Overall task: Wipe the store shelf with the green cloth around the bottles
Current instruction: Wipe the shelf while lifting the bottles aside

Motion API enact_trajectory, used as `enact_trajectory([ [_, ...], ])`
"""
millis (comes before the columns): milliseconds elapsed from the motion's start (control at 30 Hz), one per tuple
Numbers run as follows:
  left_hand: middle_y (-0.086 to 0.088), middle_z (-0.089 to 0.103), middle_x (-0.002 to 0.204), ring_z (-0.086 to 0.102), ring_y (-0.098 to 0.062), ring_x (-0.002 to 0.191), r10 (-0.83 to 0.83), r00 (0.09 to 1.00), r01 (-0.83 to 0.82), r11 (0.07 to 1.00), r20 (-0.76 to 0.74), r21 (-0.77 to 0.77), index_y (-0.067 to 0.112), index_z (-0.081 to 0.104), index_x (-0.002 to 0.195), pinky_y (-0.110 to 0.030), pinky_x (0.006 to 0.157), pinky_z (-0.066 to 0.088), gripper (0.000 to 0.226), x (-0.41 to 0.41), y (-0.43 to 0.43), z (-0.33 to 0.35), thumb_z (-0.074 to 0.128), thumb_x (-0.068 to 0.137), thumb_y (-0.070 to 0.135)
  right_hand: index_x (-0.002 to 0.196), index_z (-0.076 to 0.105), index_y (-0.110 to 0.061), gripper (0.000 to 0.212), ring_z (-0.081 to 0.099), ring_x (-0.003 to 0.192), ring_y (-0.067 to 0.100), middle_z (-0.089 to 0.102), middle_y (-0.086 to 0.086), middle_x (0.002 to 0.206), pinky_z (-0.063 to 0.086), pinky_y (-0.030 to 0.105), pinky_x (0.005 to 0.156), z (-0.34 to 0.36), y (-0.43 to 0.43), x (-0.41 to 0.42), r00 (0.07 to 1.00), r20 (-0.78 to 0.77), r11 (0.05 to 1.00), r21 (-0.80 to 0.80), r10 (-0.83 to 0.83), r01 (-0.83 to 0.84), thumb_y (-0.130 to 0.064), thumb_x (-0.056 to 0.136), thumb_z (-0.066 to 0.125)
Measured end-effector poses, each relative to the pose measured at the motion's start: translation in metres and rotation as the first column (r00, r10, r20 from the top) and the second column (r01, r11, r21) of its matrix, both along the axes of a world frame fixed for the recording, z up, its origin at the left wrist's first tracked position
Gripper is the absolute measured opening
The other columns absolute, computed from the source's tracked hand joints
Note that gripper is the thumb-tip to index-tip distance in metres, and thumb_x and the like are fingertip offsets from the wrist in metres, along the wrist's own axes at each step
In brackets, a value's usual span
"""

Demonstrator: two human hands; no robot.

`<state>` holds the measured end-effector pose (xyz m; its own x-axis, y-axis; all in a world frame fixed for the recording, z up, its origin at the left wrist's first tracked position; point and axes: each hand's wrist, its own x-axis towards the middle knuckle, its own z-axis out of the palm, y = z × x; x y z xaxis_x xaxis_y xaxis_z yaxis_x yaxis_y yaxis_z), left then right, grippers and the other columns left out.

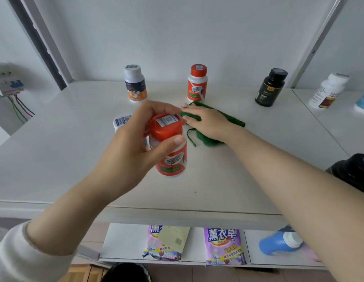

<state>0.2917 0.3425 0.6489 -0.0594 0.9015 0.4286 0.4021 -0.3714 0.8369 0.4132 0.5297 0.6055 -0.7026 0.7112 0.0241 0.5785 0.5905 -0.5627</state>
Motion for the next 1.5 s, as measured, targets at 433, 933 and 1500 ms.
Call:
enact_trajectory([
  [433,0.010,0.063,0.106,0.063,-0.011,0.102,-0.061,0.998,0.061,0.994,-0.002,0.093,0.032,0.047,0.105,-0.026,0.087,0.050,0.027,0.006,-0.004,0.015,0.058,0.081,0.034,0.111,0.062,-0.037,0.033,0.051,0.111,-0.010,0.061,-0.025,0.113,0.034,0.004,0.095,0.006,-0.143,0.081,0.940,-0.189,0.925,-0.206,0.284,-0.320,-0.014,0.088,0.056],
  [933,0.017,0.062,0.104,0.062,-0.004,0.103,-0.105,0.994,0.105,0.993,-0.003,0.049,0.033,0.046,0.105,-0.018,0.086,0.049,0.028,0.006,-0.007,0.007,0.061,0.081,0.033,0.136,0.040,-0.029,0.039,0.028,0.136,0.010,0.036,-0.010,0.146,0.021,0.024,0.107,0.009,-0.058,0.076,0.929,-0.030,0.928,0.055,-0.369,0.370,-0.028,0.097,0.039],
  [1500,0.013,0.061,0.106,0.061,-0.005,0.102,-0.101,0.995,0.102,0.991,-0.016,0.092,0.033,0.046,0.104,-0.022,0.089,0.049,0.027,0.000,-0.015,0.012,0.058,0.080,0.036,0.140,0.029,-0.027,0.045,0.012,0.141,0.004,0.020,-0.013,0.150,0.001,0.016,0.110,-0.003,-0.144,0.112,0.984,-0.006,0.976,0.126,-0.180,0.179,-0.021,0.096,0.037],
])
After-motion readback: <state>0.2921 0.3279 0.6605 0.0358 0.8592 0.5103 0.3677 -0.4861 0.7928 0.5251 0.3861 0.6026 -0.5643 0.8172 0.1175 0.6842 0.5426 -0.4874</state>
